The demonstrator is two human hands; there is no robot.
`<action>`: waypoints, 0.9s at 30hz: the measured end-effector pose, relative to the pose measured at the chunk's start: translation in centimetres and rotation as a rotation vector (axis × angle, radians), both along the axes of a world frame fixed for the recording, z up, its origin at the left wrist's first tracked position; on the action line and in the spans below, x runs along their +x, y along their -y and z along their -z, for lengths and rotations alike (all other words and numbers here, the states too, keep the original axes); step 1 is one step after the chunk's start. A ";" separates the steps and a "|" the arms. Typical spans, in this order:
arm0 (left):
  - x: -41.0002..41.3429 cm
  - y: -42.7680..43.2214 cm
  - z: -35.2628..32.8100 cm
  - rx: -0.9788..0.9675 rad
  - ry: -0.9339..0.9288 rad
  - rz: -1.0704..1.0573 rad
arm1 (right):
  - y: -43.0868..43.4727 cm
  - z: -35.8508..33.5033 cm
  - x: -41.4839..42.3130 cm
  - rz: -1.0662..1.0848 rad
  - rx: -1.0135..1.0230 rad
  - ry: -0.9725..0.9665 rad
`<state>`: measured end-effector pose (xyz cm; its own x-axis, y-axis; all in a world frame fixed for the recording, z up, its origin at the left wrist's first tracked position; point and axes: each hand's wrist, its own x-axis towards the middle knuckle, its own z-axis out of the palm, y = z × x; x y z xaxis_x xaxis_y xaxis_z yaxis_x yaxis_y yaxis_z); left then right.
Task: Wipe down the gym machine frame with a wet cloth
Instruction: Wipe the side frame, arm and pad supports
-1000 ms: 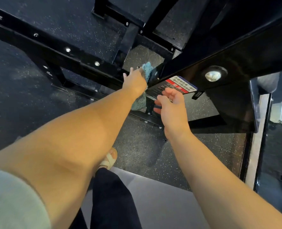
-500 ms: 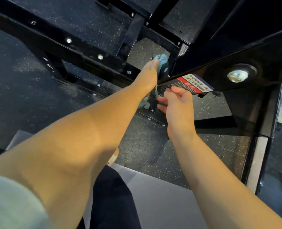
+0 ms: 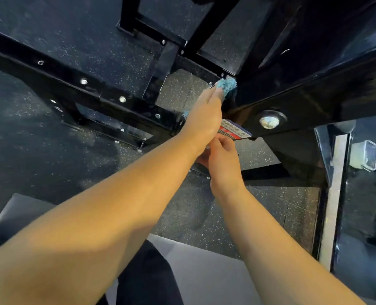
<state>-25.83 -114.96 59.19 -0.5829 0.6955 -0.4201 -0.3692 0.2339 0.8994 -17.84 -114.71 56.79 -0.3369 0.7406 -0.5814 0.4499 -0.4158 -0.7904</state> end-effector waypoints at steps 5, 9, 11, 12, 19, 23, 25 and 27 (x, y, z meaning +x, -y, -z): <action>1.6 -0.3 -6.6 0.165 0.106 -0.044 | -0.7 -3.3 1.3 -0.021 -0.074 -0.047; 2.2 -0.9 -10.5 0.324 -0.194 0.076 | -1.3 -4.9 2.2 -0.077 -0.040 -0.037; 2.5 -0.7 -10.0 0.304 -0.297 0.049 | -1.2 -5.6 2.6 -0.056 -0.048 0.001; 2.6 -0.6 -9.2 0.277 -0.332 0.022 | -1.3 -5.8 2.7 -0.039 -0.025 -0.023; 2.9 -1.1 -12.9 0.298 -0.176 -0.001 | -1.3 -7.4 3.2 -0.046 0.067 -0.140; 3.1 -1.6 -15.0 0.436 -0.405 0.066 | -1.7 -9.5 4.4 0.222 0.135 -0.208; 2.9 -1.0 -13.0 0.398 -0.481 0.058 | -2.0 -11.2 5.4 0.303 0.347 -0.258; 2.8 -0.6 -10.9 0.297 -0.422 0.050 | -2.2 -13.0 5.5 0.309 0.551 -0.305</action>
<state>-23.06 -114.40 70.08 -0.6220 0.7804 0.0641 0.0454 -0.0457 0.9979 -12.29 -112.48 69.82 -0.1520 0.9884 -0.0063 0.0999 0.0090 -0.9950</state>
